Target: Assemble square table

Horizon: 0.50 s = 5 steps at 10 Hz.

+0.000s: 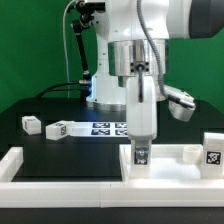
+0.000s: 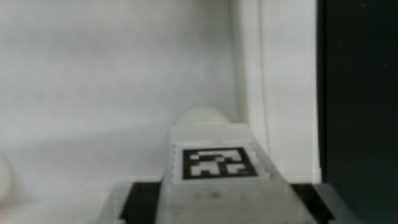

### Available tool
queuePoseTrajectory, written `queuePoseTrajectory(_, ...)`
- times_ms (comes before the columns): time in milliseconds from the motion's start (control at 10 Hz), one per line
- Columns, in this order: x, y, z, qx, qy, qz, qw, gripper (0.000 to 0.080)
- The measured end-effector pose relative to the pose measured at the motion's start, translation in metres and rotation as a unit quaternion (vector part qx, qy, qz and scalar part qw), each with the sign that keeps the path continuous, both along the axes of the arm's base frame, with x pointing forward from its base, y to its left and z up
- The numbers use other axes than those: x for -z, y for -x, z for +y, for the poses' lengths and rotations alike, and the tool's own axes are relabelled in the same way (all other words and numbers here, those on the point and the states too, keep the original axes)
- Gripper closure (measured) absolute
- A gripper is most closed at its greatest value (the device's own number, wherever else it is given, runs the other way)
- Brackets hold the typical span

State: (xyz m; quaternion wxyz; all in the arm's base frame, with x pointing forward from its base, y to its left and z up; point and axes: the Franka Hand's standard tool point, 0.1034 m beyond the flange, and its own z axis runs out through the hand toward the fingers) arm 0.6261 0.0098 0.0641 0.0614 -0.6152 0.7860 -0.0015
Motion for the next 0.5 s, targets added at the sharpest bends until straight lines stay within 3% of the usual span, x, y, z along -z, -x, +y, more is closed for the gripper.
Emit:
queuePoseTrajectory(100,0.0,-0.0004,-0.0001,0.061,-0.007,-0.004,0.998,0.0511)
queuePoseTrajectory(500,0.0008,0.0012,-0.0017,0.079,-0.007,0.0,0.997,0.0506)
